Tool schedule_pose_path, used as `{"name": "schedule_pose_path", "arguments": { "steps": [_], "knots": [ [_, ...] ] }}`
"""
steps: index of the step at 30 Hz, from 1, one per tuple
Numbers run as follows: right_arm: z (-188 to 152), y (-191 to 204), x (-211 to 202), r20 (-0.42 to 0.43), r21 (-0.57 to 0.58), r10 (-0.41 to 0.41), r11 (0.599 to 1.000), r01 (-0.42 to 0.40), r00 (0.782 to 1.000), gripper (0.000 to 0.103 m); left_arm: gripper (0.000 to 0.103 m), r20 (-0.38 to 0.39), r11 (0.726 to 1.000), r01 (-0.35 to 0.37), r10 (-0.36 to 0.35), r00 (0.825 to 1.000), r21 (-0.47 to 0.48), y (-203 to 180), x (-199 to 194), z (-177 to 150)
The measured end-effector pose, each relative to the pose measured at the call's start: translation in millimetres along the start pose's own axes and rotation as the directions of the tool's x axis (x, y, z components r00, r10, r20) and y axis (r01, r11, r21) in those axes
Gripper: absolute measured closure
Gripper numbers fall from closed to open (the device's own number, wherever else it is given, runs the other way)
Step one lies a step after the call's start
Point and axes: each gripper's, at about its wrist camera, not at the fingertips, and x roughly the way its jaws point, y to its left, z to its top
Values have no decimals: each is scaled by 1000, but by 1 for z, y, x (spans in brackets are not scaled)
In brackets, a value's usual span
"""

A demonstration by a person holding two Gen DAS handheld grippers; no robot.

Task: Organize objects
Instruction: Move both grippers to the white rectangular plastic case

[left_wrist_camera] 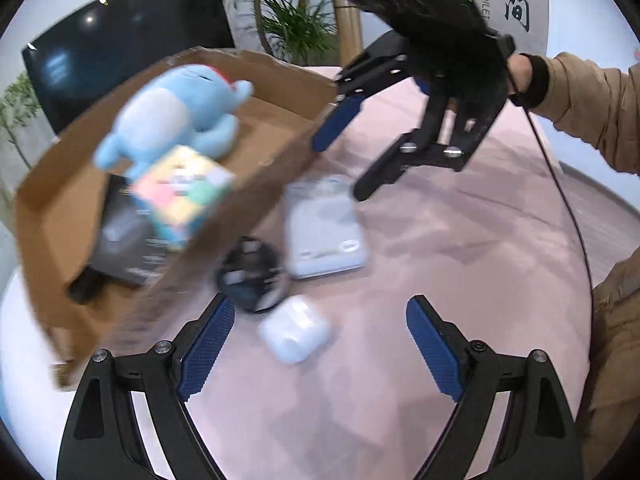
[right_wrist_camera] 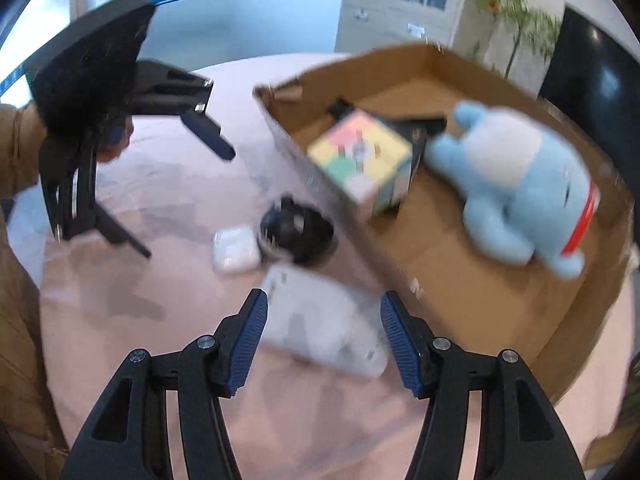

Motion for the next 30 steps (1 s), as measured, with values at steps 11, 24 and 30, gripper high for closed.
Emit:
{"name": "schedule_pose_path", "arguments": {
  "steps": [11, 24, 30],
  "knots": [
    [-9, -35, 34, -19, 67, 99, 993, -97, 995, 41, 15, -24, 982, 97, -102, 994, -164, 8, 47, 9],
    [-16, -32, 38, 5, 167, 93, 982, -92, 996, 26, 15, -77, 982, 94, -108, 991, -167, 6, 65, 10],
    [-32, -1, 20, -13, 115, 173, 979, -171, 985, 28, 14, -96, 984, 94, -109, 989, -150, 6, 69, 6]
  ]
}}
